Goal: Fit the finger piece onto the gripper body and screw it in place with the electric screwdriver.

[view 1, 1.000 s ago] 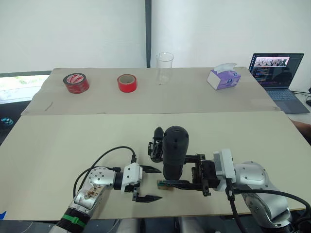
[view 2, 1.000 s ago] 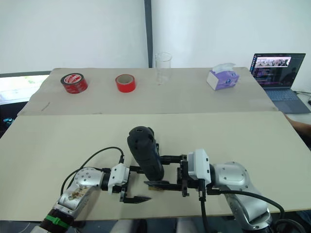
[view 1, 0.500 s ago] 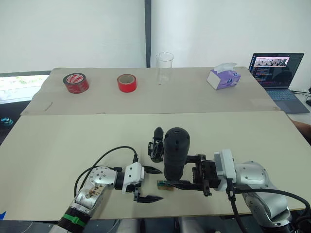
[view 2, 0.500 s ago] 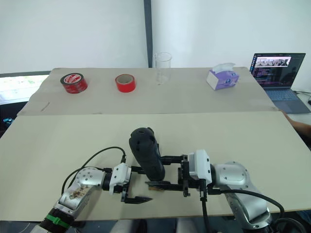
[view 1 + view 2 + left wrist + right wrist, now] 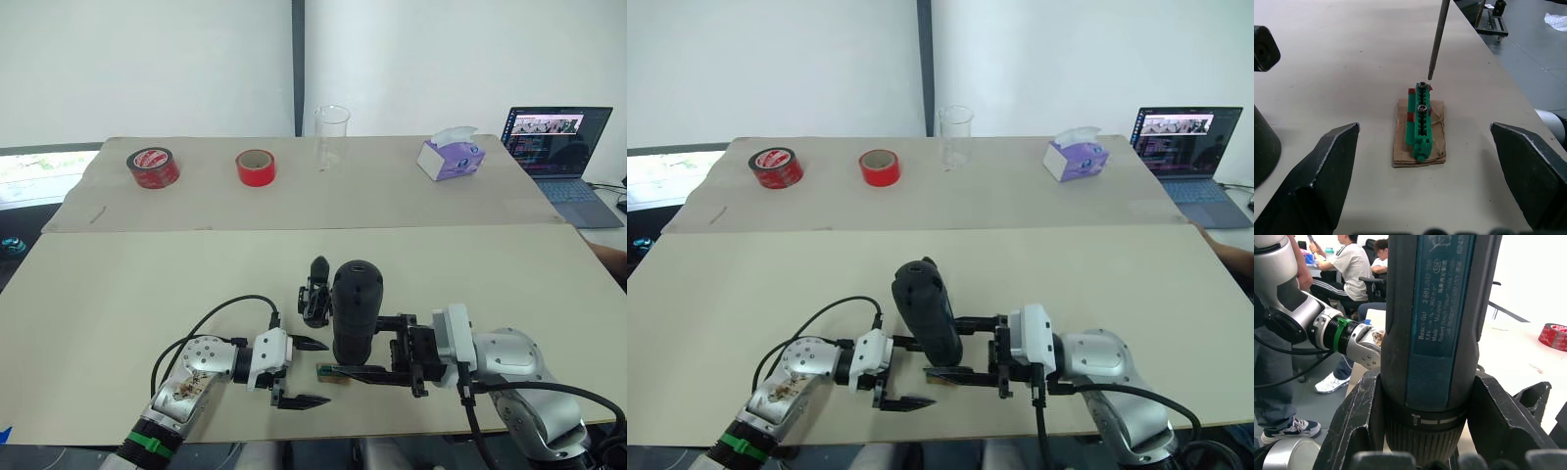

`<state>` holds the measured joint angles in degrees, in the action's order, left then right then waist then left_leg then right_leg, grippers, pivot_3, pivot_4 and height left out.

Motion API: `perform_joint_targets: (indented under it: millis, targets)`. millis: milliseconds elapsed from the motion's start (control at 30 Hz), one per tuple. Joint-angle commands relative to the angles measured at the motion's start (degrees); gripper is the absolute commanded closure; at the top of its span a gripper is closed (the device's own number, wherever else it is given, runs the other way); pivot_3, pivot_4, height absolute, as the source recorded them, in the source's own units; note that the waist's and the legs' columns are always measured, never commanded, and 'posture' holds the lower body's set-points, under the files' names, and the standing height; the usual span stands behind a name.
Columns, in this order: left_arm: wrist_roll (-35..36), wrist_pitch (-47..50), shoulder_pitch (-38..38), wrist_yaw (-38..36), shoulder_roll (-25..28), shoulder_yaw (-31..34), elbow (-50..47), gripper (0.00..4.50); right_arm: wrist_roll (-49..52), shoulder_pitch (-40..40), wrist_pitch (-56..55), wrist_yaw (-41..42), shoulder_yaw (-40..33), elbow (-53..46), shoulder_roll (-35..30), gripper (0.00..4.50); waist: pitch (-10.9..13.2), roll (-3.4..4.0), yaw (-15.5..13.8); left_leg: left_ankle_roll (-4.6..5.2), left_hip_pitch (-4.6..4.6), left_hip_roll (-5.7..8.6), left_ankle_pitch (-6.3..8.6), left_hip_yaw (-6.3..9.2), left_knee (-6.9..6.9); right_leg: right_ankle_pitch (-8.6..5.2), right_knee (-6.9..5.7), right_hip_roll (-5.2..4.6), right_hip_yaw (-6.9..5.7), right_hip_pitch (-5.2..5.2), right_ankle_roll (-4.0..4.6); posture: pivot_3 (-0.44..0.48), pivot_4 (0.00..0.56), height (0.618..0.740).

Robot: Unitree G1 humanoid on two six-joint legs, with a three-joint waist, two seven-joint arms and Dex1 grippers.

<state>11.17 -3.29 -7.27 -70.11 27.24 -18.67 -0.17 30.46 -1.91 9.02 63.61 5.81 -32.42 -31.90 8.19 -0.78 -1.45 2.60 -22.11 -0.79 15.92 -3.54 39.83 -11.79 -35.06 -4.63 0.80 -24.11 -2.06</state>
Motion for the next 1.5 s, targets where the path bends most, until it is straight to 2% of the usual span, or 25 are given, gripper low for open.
perform_joint_targets:
  millis: [33, 1133, 1500]
  targets:
    - [-1.4, 0.6, 1.5, 0.2, -0.1, -2.5, 2.2, 0.0, 1.1, -0.7, -2.5, 0.2, -1.1, -1.6, -0.1, 2.57, 0.0, 0.0, 0.0, 0.0, 0.0, 0.0, 0.0, 0.0, 0.0, 0.0, 0.0, 0.0, 0.0, 0.0, 0.0, 0.0, 0.15, 0.74]
    - [-0.3, 4.0, 4.6, 2.0, 2.2, -2.2, -4.7, 0.0, 1.5, -2.6, -2.0, -0.2, -0.4, -0.9, 0.5, 2.57, 0.0, -0.01, 0.7, 0.01, -0.03, -0.04, 0.01, 0.0, -0.06, -0.01, 0.01, 0.01, -0.01, -0.07, 0.01, 0.0, 0.15, 0.74]
    - [-0.6, 2.3, 3.3, 3.6, 1.0, -1.2, -1.8, 0.0, 1.4, -2.7, -1.9, -0.4, 0.4, -1.1, 1.0, 2.57, 0.0, -0.01, 0.6, 0.01, -0.03, -0.05, 0.01, 0.01, -0.06, -0.01, 0.01, 0.02, -0.01, -0.06, 0.01, 0.0, 0.15, 0.74]
